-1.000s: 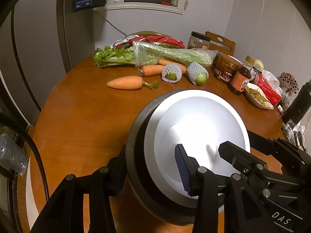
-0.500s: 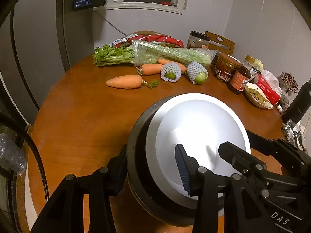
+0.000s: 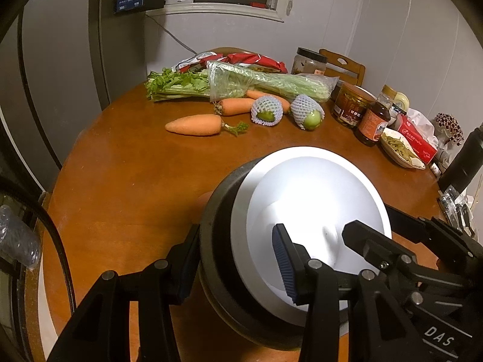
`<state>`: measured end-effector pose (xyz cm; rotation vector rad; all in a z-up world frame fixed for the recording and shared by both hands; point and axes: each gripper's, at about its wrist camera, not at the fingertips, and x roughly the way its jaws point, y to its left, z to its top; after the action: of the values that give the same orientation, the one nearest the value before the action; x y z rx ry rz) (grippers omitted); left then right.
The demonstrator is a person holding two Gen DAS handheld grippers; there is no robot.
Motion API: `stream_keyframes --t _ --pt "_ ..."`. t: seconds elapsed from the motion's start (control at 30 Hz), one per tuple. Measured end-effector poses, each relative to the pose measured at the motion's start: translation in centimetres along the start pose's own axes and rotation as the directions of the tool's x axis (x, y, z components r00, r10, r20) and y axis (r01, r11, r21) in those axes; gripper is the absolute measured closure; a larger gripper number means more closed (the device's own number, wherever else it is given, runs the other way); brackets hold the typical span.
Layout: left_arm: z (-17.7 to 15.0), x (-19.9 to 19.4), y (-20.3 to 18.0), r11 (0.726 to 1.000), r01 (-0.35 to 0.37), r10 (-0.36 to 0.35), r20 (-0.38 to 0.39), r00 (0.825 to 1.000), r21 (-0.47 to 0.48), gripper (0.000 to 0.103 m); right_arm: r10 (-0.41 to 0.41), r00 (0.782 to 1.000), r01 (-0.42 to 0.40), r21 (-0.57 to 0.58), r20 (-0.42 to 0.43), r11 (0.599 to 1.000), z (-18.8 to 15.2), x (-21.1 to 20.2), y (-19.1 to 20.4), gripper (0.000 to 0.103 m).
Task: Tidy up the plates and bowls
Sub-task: 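Carry the steel bowl with both grippers and lower it onto the grey pan stack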
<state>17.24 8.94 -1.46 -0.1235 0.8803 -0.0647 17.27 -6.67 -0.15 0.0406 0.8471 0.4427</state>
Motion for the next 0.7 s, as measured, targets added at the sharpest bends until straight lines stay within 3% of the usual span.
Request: stream_keyframes --t 0.7 --pt "0.1 -1.3 0.2 0.999 -0.039 0.038 0.022 0.999 0.018 0.053 -0.020 0.999 0.020 -0.015 0.038 1.000 -0.1 -1.6 0.3 0.048"
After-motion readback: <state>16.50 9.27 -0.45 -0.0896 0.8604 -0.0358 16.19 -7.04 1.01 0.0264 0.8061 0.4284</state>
